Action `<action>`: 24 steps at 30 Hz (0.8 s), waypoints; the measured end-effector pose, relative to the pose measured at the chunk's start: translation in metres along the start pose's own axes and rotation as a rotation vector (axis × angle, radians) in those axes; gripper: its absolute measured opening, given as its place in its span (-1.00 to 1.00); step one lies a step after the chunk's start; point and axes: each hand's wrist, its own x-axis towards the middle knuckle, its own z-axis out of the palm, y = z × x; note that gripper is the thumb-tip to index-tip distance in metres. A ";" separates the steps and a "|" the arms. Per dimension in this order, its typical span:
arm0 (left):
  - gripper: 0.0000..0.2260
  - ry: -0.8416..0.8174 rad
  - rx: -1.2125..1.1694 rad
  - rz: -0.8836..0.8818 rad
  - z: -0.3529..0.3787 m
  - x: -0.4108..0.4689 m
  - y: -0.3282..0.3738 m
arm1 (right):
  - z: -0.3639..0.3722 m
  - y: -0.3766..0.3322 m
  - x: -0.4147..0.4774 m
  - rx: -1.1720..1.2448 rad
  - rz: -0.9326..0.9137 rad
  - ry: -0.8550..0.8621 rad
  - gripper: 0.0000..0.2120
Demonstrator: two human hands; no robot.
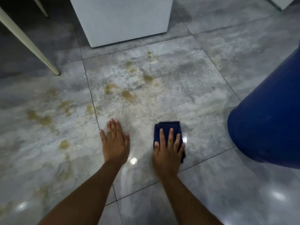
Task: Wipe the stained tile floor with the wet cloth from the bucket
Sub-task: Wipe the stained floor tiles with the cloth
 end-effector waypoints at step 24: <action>-0.46 0.033 0.064 -0.023 0.001 0.003 -0.036 | 0.013 -0.020 -0.072 -0.150 0.072 -0.218 -0.43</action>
